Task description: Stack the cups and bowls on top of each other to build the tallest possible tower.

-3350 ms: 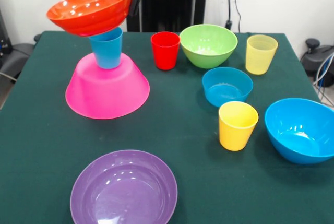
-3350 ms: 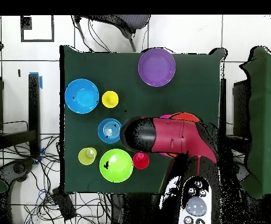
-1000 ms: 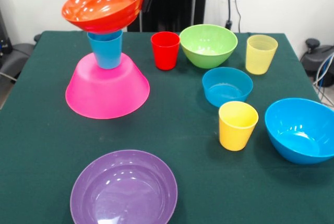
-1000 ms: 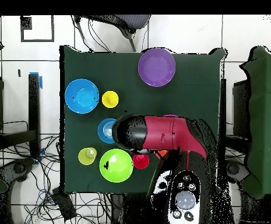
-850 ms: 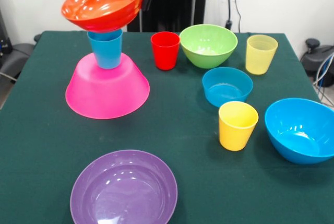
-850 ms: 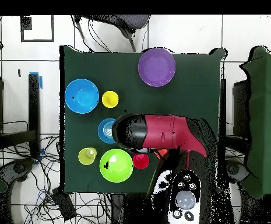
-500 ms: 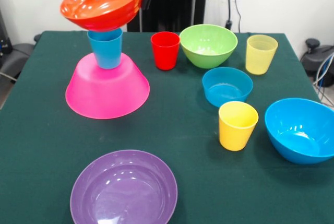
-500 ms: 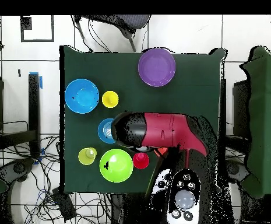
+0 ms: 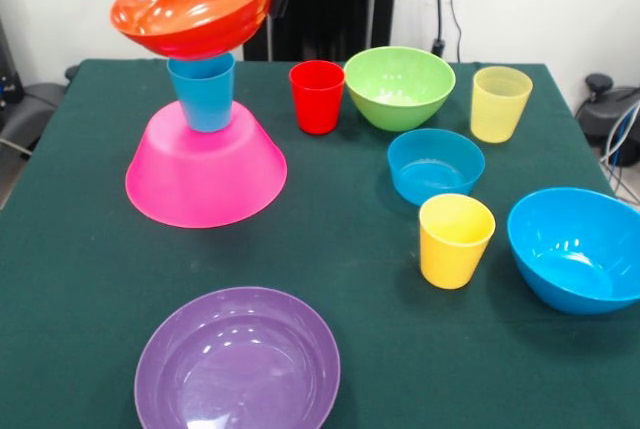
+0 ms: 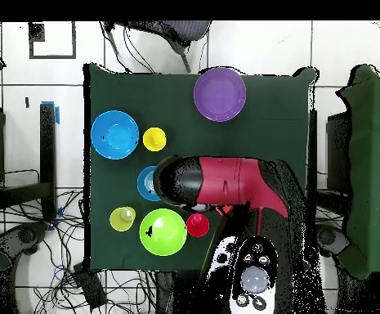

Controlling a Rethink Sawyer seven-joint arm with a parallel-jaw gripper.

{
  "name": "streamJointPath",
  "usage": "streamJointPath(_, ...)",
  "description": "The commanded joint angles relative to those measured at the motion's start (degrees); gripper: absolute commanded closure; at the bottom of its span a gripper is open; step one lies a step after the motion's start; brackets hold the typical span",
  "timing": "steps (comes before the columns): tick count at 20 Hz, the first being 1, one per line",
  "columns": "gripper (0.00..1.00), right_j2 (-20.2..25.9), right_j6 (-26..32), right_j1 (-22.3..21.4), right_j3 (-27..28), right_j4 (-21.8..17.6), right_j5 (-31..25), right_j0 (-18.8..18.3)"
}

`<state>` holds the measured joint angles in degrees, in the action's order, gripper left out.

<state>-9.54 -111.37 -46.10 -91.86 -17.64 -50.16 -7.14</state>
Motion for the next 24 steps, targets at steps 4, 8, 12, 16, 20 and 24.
streamJointPath(4,1.00,2.04,0.96,3.04,-0.20,-6.59,1.10,1.19)
streamJointPath(8,1.00,0.97,-1.05,4.54,2.00,-8.08,-0.65,2.66)
streamJointPath(12,1.00,-0.66,-4.20,7.32,4.64,-9.90,-1.48,5.04)
streamJointPath(16,1.00,-2.59,-8.35,10.05,6.71,-10.06,-1.41,7.90)
streamJointPath(20,1.00,-4.14,-11.85,10.65,8.57,-6.67,-3.08,11.15)
streamJointPath(24,1.00,-5.85,-16.56,13.69,10.26,-5.26,-3.27,15.77)
